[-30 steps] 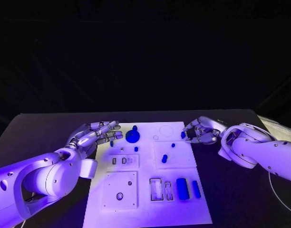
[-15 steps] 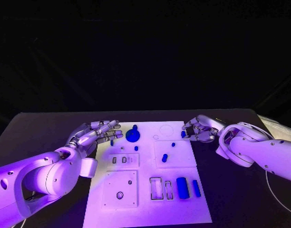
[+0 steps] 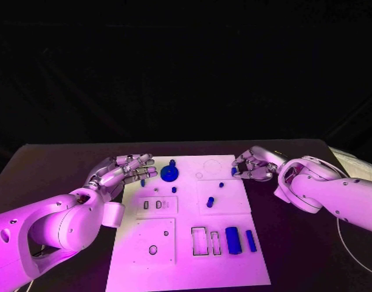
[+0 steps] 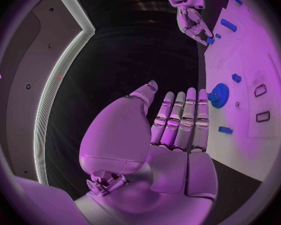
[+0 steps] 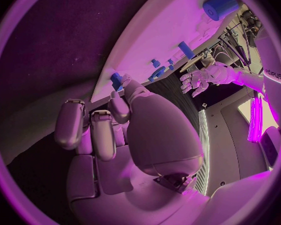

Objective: Assemble the parts on the task board

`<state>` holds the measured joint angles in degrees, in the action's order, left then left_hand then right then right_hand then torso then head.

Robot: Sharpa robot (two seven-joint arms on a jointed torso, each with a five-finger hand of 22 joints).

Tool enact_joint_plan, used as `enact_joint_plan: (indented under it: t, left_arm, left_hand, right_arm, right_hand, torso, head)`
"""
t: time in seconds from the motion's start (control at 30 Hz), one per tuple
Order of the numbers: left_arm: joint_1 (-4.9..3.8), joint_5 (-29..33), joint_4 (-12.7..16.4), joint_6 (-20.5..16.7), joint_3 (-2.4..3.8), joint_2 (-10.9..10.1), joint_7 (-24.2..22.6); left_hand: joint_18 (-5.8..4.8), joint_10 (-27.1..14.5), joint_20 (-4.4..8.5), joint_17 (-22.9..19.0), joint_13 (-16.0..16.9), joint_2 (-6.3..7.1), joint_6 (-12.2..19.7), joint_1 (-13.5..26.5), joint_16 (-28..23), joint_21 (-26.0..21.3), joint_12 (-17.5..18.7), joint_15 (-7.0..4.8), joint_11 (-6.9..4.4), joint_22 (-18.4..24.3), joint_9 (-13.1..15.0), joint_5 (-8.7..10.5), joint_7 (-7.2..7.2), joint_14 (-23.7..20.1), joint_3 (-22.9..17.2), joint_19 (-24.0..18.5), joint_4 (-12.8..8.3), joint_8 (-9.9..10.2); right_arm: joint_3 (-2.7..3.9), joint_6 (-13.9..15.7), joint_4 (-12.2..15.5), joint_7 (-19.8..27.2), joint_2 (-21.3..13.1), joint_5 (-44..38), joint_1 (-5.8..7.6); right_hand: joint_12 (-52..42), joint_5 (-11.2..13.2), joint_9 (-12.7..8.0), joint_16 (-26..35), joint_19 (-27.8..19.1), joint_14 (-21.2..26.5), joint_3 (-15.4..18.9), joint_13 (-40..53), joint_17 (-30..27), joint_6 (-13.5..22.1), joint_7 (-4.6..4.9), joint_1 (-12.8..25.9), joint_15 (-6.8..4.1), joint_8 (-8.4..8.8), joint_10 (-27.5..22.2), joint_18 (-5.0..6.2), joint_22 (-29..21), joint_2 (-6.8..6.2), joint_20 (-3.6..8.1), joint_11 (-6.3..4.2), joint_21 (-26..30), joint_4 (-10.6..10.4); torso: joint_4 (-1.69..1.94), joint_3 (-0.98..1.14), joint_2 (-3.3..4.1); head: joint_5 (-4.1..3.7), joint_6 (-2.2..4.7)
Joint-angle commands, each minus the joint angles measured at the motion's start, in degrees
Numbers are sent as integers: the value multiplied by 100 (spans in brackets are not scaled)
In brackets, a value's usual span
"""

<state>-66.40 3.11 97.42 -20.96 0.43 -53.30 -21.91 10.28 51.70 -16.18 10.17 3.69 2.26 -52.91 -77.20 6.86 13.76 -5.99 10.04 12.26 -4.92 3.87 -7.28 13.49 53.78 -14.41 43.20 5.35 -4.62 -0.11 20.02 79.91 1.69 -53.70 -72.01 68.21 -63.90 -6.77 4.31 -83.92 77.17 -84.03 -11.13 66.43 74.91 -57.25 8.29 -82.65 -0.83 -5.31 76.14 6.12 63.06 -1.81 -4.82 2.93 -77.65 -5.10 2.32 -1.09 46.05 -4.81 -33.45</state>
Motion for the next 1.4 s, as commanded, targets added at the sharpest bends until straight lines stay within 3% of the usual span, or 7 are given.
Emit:
enact_joint_plan:
  t: [0.03, 0.93, 1.4]
  left_arm:
    - [-1, 7, 5, 127, 2, 12, -23]
    - [0, 7, 11, 129, 2, 8, -39]
    - [0, 7, 5, 130, 2, 11, -39]
  left_hand:
    - [16, 28, 0, -5, 2, -45, -12, -8, -24, 2, -21, -13, -18, 8, -3, 16, 129, 35, -11, 49, -25, -28]
    - [16, 29, 1, -10, 2, -51, -12, -16, -26, 1, -22, -14, -18, 10, -3, 15, 128, 38, -19, 50, -32, -29]
    - [16, 31, 2, -20, 2, -58, -14, -26, -30, 0, -25, -15, -19, 13, -4, 16, 127, 43, -31, 52, -44, -30]
  right_arm:
    - [2, -83, -10, -47, 20, -44, -5]
    - [2, -289, -103, -147, 134, -220, -5]
    - [9, 58, -72, -176, 175, -252, -5]
  right_hand:
    - [-30, 34, 7, -32, 19, -394, -31, 1, 464, -60, -12, 8, -53, -27, 49, -81, 2, 34, 5, -2, -20, 6]
    - [-110, 88, 50, -43, 43, -400, -184, 95, 489, -412, -126, 104, -127, -126, 126, -90, 55, 34, 70, -93, -49, 99]
    - [-116, 80, 74, -44, 52, -402, -310, 117, 495, -539, -181, 141, -168, -164, 148, -93, 71, 143, 109, -139, -57, 131]
  torso:
    - [2, -2, -1]
    - [-1, 0, -3]
    - [4, 1, -4]
  head:
    - [-8, -9]
    - [-11, -51]
    - [-11, -53]
